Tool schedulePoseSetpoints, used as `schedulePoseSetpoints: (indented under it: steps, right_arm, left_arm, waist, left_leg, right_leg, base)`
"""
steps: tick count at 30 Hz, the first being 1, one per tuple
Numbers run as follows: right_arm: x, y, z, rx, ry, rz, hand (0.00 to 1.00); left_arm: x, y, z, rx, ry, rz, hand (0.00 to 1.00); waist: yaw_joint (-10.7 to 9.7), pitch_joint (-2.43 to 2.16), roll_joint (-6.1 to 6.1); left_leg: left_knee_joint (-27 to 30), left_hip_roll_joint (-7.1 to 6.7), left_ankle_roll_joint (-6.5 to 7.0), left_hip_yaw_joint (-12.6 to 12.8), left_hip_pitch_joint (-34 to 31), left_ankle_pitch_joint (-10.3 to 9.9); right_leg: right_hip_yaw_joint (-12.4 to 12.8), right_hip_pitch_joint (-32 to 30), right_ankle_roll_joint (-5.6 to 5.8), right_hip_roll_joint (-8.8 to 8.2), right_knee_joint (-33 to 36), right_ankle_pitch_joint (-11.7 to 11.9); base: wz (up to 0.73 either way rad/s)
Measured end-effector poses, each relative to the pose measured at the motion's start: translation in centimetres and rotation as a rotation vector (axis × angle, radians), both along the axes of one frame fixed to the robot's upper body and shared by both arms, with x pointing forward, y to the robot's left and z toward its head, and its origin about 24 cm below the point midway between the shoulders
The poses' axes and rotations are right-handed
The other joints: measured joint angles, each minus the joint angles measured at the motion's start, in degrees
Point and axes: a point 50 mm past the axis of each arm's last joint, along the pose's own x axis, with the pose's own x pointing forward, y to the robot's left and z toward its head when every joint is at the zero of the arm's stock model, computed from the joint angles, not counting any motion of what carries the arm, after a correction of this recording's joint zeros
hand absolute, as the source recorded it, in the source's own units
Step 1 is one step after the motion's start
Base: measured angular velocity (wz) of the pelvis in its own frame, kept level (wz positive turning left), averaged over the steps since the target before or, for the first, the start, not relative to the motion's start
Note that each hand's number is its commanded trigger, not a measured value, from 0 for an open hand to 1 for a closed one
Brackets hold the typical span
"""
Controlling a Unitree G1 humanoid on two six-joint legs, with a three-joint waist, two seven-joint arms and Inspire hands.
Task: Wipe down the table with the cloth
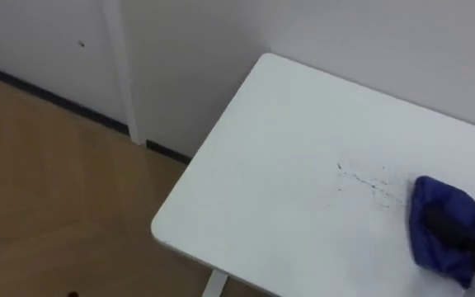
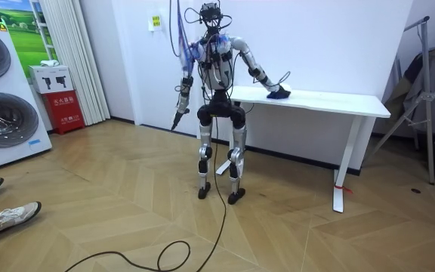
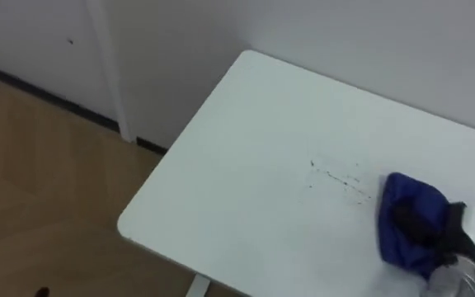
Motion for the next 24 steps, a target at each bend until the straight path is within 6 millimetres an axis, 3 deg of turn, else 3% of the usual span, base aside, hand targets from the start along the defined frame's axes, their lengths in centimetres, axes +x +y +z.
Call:
schedulePoseSetpoints:
  steps: [3, 5, 8, 9, 10, 11, 13, 14, 16, 18, 20, 22, 23, 24]
  right_arm:
    - [-0.3, -0.2, 0.0, -0.002, 0.008, -0.028, 1.0]
    - [1.1, 0.1, 0.2, -0.004, 0.007, -0.02, 1.0]
    - [5.0, 1.1, 1.3, 0.002, 0.004, 0.0, 1.0]
    - [7.8, 2.4, 2.1, 0.016, -0.001, 0.057, 1.0]
    - [11.2, 4.9, 3.4, 0.026, -0.029, 0.174, 1.0]
    - [13.0, 6.5, 4.2, 0.025, -0.051, 0.253, 1.0]
    - [19.0, 12.5, 8.5, 0.001, -0.151, 0.541, 1.0]
    - [20.5, 13.9, 10.3, -0.005, -0.203, 0.62, 1.0]
    - [21.6, 14.6, 11.8, -0.002, -0.253, 0.662, 1.0]
    - [22.0, 14.7, 12.1, 0.006, -0.256, 0.666, 1.0]
    - [21.2, 14.1, 10.7, 0.022, -0.208, 0.649, 1.0]
    - [17.7, 12.2, 6.1, 0.062, -0.057, 0.582, 1.0]
    - [16.5, 11.7, 4.8, 0.081, -0.033, 0.559, 1.0]
    - [14.9, 11.3, 3.9, 0.089, -0.087, 0.544, 1.0]
  left_arm:
    - [0.5, -0.6, -0.2, -0.008, -0.014, -0.002, 0.0]
    - [0.5, -1.5, -0.6, -0.035, -0.01, -0.01, 0.0]
    - [-0.1, -2.8, -1.4, -0.074, 0.031, -0.034, 0.0]
    - [-0.5, -3.0, -1.6, -0.082, 0.054, -0.036, 0.0]
    - [-0.8, -3.1, -1.7, -0.092, 0.071, -0.038, 0.0]
    - [-0.8, -3.2, -1.8, -0.099, 0.073, -0.037, 0.0]
    - [-0.5, -3.4, -1.9, -0.13, 0.074, -0.045, 0.0]
    - [0.2, -3.5, -1.8, -0.136, 0.061, -0.061, 0.0]
    - [0.0, -3.4, -1.8, -0.142, 0.064, -0.064, 0.0]
    - [-0.8, -3.4, -1.9, -0.143, 0.095, -0.052, 0.0]
    - [-2.0, -3.4, -2.0, -0.145, 0.138, -0.035, 0.0]
    - [-2.8, -3.4, -2.0, -0.146, 0.156, -0.027, 0.0]
    - [-2.9, -3.4, -2.0, -0.145, 0.156, -0.028, 0.0]
    - [-3.5, -3.3, -2.0, -0.144, 0.165, -0.021, 0.0]
  waist:
    - [-1.2, 0.06, 0.2]
    - [-0.7, 0.12, 0.61]
    - [1.7, 0.42, 1.66]
    - [2.3, 0.51, 1.88]
    - [3.3, 1.0, 2.19]
    - [4.1, 1.17, 2.22]
    - [6.1, 2.42, 2.3]
    - [7.5, 2.75, 2.13]
    - [10.4, 2.72, 2.07]
    - [11.6, 2.64, 1.83]
    - [11.6, 2.51, 1.35]
    - [10.9, 2.54, 0.77]
    - [10.6, 2.53, 0.67]
    - [8.8, 2.43, 0.47]
  left_leg:
    - [0.0, 0.03, 0.0, 0.3, 1.2, 0.0]
    - [-0.1, 0.24, -0.01, 1.0, 1.7, 0.0]
    - [-0.2, 0.96, -0.19, 3.8, 1.8, 0.1]
    - [-0.3, 1.25, -0.4, 4.7, 1.3, 0.2]
    - [-0.3, 1.28, -0.5, 4.8, 0.9, 0.3]
    - [-0.2, 1.28, -0.51, 4.7, 0.6, 0.3]
    - [0.4, 1.63, -0.91, 3.9, -1.3, 0.6]
    - [0.3, 1.61, -0.9, 2.6, -1.9, 1.3]
    - [-0.4, 1.56, -1.14, 0.9, -1.8, 2.0]
    - [-0.9, 1.36, -1.2, -1.1, -1.8, 2.1]
    - [-0.8, 1.23, -1.19, -2.5, -1.7, 2.1]
    - [-0.8, 0.93, -1.19, -2.9, -1.1, 2.1]
    - [-0.8, 0.83, -1.19, -2.9, -0.8, 2.1]
    - [-0.9, 0.43, -1.18, -2.8, -0.2, 2.1]
  right_leg:
    - [0.3, 1.1, 0.0, 0.07, 0.0, 0.1]
    - [1.2, 1.2, -0.15, 0.25, 0.1, 0.2]
    - [3.2, -0.7, -0.76, 0.62, 1.3, 0.9]
    - [4.0, -2.2, -1.08, 0.79, 2.1, 1.1]
    - [4.8, -3.6, -1.54, 1.15, 2.7, 1.4]
    - [4.8, -4.4, -1.86, 1.33, 3.0, 1.6]
    - [3.6, -6.0, -2.69, 1.75, 2.7, 2.1]
    - [3.2, -6.3, -2.81, 1.97, 2.3, 2.1]
    - [1.6, -5.5, -2.86, 2.18, 0.7, 2.1]
    - [0.0, -4.9, -2.68, 2.02, 0.7, 1.6]
    - [-1.3, -3.6, -2.48, 1.91, 0.1, 1.5]
    - [-1.2, -2.3, -2.29, 1.66, -0.1, 1.4]
    - [-0.8, -2.0, -2.22, 1.54, -0.1, 1.3]
    - [0.0, -1.2, -1.88, 1.17, -0.2, 1.1]
  base:
    - [-0.1]
    - [-0.3]
    - [-0.55]
    - [-0.53]
    - [-0.62]
    - [-0.66]
    - [-0.06]
    - [0.48]
    - [0.53]
    - [0.56]
    - [0.53]
    - [0.38]
    - [0.25]
    - [0.0]
